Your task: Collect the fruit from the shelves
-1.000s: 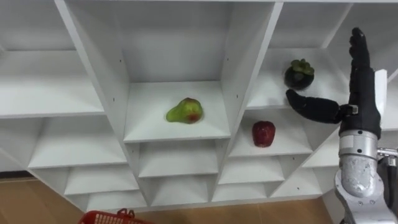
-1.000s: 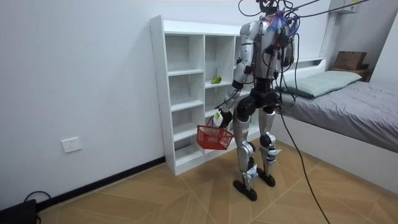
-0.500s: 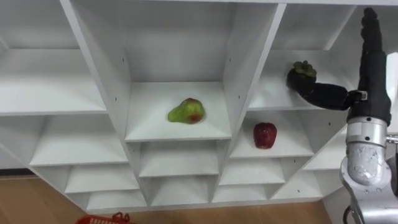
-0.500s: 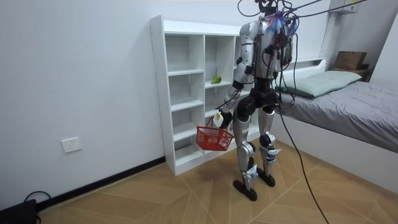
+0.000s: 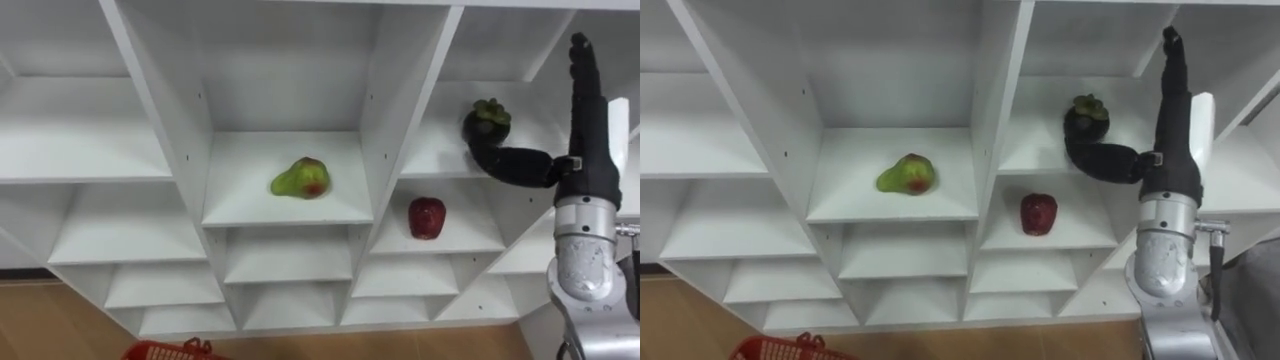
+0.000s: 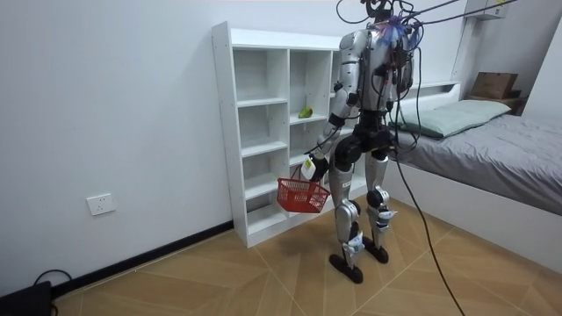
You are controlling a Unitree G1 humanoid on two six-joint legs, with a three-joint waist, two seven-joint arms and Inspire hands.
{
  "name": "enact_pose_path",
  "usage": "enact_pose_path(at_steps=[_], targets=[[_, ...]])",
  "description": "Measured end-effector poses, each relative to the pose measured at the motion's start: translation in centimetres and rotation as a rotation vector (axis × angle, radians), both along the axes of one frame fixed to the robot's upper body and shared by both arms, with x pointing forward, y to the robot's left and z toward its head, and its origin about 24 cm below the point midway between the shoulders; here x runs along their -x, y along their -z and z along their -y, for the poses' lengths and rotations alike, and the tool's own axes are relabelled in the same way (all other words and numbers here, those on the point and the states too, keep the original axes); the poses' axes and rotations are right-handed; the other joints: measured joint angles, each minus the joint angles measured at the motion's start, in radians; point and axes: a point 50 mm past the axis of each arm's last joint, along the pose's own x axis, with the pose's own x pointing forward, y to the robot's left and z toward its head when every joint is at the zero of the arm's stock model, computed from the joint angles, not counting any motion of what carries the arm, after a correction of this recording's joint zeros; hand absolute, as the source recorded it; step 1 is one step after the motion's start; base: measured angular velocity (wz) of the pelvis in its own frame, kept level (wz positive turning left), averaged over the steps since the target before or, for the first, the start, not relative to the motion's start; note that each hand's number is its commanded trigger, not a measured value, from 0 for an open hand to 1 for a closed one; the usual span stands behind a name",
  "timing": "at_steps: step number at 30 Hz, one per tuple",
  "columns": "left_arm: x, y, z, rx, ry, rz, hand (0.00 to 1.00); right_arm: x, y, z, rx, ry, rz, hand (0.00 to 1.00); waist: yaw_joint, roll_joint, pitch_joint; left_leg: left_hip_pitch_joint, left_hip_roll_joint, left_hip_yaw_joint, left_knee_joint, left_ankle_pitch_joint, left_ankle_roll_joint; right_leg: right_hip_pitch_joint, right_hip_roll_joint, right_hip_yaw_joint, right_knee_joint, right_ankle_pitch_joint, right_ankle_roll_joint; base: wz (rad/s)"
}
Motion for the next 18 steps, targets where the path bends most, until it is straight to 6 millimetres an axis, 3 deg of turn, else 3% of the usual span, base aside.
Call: enact_pose_path(at_steps=[7, 18], targets=[[0.5, 0.1, -0.3, -0.01, -0.017, -0.023, 1.0, -0.9, -0.6, -0.3, -0.013, -0.041, 0.006, 0.0, 0.002, -0.01, 0.0061, -0.002, 0.0, -0.003, 0.001, 0.001, -0.001, 0.0, 0.0, -0.002, 0.0, 0.0, -0.001, 0.0], [0.6, 0.1, -0.4, -0.04, 0.011, -0.049, 1.0, -2.1, 1.0, 0.8, -0.014, 0.01, -0.078, 0.0, 0.002, -0.01, 0.0021, -0.019, -0.002, -0.025, 0.011, 0.001, -0.001, -0.003, -0.003, -0.024, 0.0, 0.0, -0.001, 0.05]])
